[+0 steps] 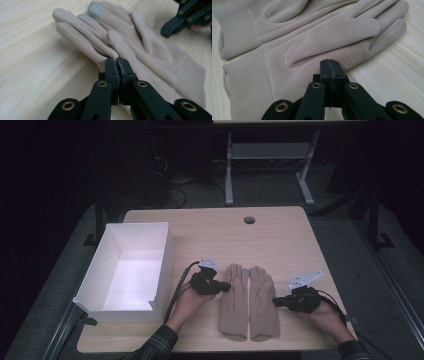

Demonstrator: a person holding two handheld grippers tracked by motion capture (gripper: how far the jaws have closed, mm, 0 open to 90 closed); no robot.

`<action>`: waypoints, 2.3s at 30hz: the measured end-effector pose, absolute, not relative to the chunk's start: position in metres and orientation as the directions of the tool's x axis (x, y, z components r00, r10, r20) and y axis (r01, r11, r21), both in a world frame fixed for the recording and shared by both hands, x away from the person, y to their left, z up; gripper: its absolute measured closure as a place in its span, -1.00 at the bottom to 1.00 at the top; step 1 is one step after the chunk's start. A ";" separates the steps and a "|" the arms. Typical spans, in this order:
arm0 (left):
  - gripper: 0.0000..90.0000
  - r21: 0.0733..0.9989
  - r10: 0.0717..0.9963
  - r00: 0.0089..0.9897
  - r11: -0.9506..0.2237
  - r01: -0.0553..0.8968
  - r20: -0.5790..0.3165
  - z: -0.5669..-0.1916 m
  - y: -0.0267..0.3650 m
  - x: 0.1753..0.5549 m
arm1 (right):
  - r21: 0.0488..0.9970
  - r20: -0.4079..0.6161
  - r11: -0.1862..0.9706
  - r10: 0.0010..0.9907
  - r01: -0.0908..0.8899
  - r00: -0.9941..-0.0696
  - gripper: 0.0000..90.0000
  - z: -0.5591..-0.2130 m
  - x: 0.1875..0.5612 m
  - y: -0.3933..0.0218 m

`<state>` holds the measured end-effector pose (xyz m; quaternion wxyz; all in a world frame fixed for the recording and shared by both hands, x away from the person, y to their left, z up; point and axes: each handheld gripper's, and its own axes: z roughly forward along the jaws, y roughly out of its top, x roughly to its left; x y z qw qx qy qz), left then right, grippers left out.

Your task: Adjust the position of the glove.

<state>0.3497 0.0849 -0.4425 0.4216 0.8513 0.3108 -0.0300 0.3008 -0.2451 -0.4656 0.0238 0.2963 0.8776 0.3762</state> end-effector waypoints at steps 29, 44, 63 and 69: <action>0.95 0.721 0.426 0.811 -0.399 0.566 -0.400 -0.433 0.046 0.364 | 0.702 0.175 0.555 0.473 0.446 -0.864 1.00 -0.470 0.321 -0.178; 0.83 0.738 0.424 0.825 -0.401 0.542 -0.375 -0.434 0.034 0.358 | 0.724 0.157 0.522 0.512 0.451 -0.844 0.87 -0.463 0.322 -0.188; 0.99 0.690 0.353 0.865 -0.524 0.499 -0.357 -0.451 0.013 0.321 | 0.750 0.059 0.411 0.739 0.519 -0.671 -0.15 -0.467 0.337 -0.248; 0.99 0.649 0.379 0.868 -0.580 0.492 -0.319 -0.464 0.014 0.317 | 0.748 0.040 0.389 0.781 0.537 -0.623 -0.39 -0.472 0.340 -0.251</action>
